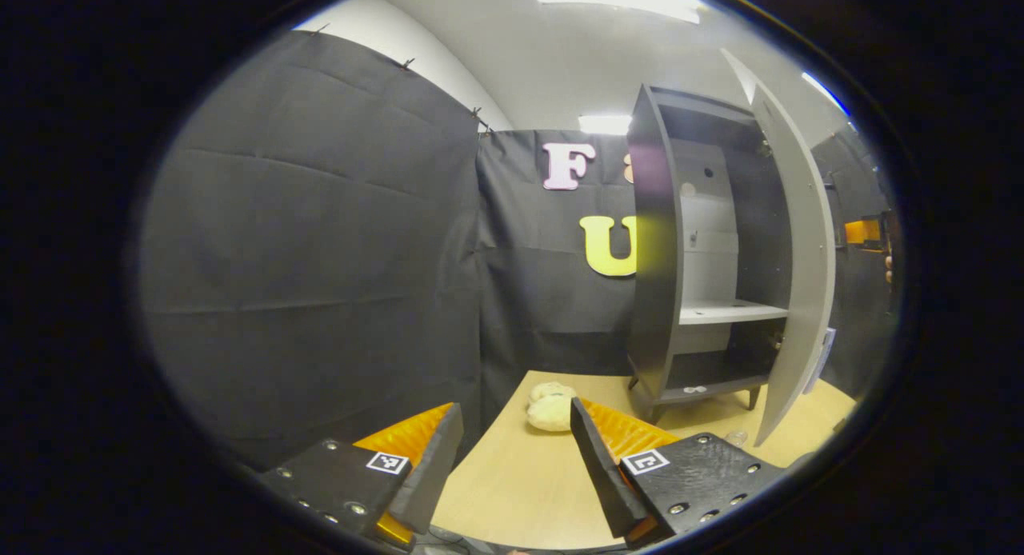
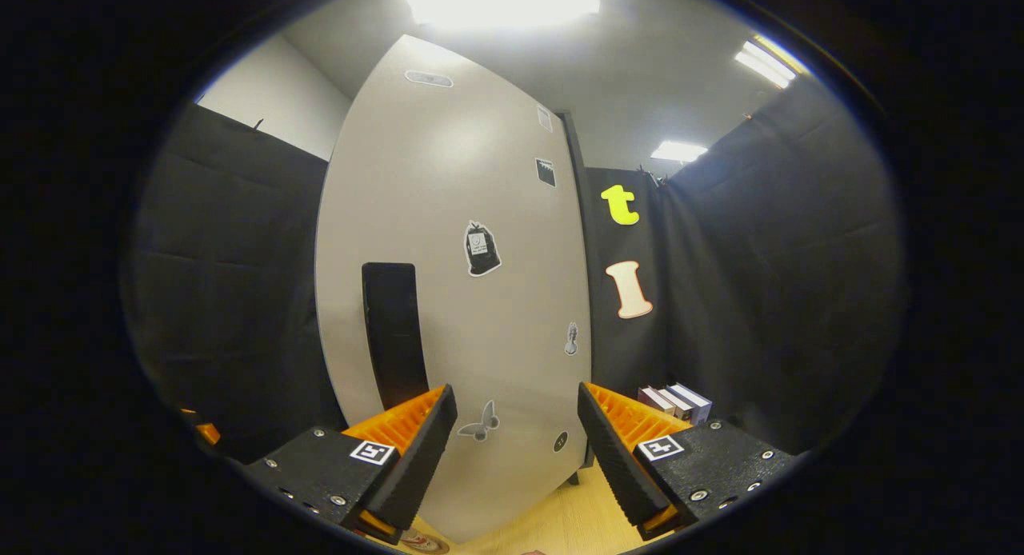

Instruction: Open the cabinet door with the right hand, grasp the bottle in the cabinet with the left hand and place it on the coaster, then close the cabinet door with the right hand.

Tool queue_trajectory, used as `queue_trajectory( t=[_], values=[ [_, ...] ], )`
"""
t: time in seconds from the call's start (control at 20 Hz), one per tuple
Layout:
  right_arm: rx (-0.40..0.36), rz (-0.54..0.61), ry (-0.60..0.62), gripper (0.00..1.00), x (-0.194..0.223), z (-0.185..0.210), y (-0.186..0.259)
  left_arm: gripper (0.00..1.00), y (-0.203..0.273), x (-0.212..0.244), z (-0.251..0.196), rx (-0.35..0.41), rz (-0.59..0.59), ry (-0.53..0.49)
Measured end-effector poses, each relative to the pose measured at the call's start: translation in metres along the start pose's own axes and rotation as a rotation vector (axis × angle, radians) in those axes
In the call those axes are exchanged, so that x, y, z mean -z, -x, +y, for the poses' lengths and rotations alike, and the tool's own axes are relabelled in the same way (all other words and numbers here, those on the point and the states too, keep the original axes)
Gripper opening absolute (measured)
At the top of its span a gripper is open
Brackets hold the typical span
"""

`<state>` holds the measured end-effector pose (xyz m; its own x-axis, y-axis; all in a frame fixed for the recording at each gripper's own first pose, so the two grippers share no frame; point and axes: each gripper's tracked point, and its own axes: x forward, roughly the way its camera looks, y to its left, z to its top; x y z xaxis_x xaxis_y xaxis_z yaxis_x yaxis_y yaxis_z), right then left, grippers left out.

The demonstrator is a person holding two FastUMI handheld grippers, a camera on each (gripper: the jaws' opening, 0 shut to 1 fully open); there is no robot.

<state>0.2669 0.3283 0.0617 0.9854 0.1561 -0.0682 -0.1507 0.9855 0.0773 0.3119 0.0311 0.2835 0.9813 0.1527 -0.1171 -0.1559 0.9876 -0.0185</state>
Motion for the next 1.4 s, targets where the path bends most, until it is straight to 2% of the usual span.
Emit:
queue_trajectory(
  t=[0.15,0.2,0.55,0.6,0.65,0.7,0.85,0.9,1.0,1.05,1.15,1.2,1.3,1.4],
  values=[
    [-0.033,0.004,0.001,0.94,0.006,0.017,-0.011,0.77,0.000,-0.002,0.007,-0.016,-0.009,-0.011],
    [-0.037,0.005,0.004,0.94,0.008,0.020,-0.013,0.81,0.003,-0.003,0.013,-0.025,-0.011,-0.016],
    [-0.038,-0.020,0.027,0.94,0.006,0.024,-0.011,0.84,0.006,-0.014,0.020,-0.030,-0.032,-0.024],
    [-0.035,-0.022,0.034,0.94,0.005,0.022,-0.008,0.77,0.006,-0.013,0.018,-0.025,-0.035,-0.021],
    [-0.033,-0.028,0.039,0.94,0.004,0.021,-0.005,0.81,0.004,-0.013,0.014,-0.020,-0.034,-0.017],
    [-0.031,-0.032,0.041,0.94,0.003,0.021,-0.002,0.77,0.004,-0.012,0.010,-0.012,-0.032,-0.015],
    [-0.022,-0.042,0.044,0.94,-0.002,0.015,0.009,0.84,0.000,-0.014,-0.006,0.021,-0.027,-0.008],
    [-0.024,-0.044,0.045,0.94,-0.003,0.011,0.013,0.81,-0.004,-0.014,-0.014,0.033,-0.025,-0.008],
    [-0.037,-0.052,0.054,0.94,-0.001,0.001,0.015,0.84,-0.011,-0.016,-0.028,0.040,-0.026,-0.004],
    [-0.039,-0.048,0.062,0.94,0.001,-0.005,0.016,0.77,-0.013,-0.019,-0.035,0.038,-0.023,0.004],
    [-0.038,-0.036,0.081,0.94,0.006,-0.018,0.020,0.77,-0.018,-0.020,-0.057,0.063,-0.021,0.030],
    [-0.033,-0.039,0.086,0.94,0.006,-0.026,0.022,0.84,-0.018,-0.025,-0.073,0.083,-0.024,0.036],
    [-0.035,-0.037,0.095,0.94,0.009,-0.039,0.025,0.81,-0.019,-0.030,-0.093,0.102,-0.026,0.034],
    [-0.038,-0.040,0.099,0.94,0.010,-0.052,0.029,0.84,-0.016,-0.038,-0.111,0.119,-0.032,0.040]
  ],
)
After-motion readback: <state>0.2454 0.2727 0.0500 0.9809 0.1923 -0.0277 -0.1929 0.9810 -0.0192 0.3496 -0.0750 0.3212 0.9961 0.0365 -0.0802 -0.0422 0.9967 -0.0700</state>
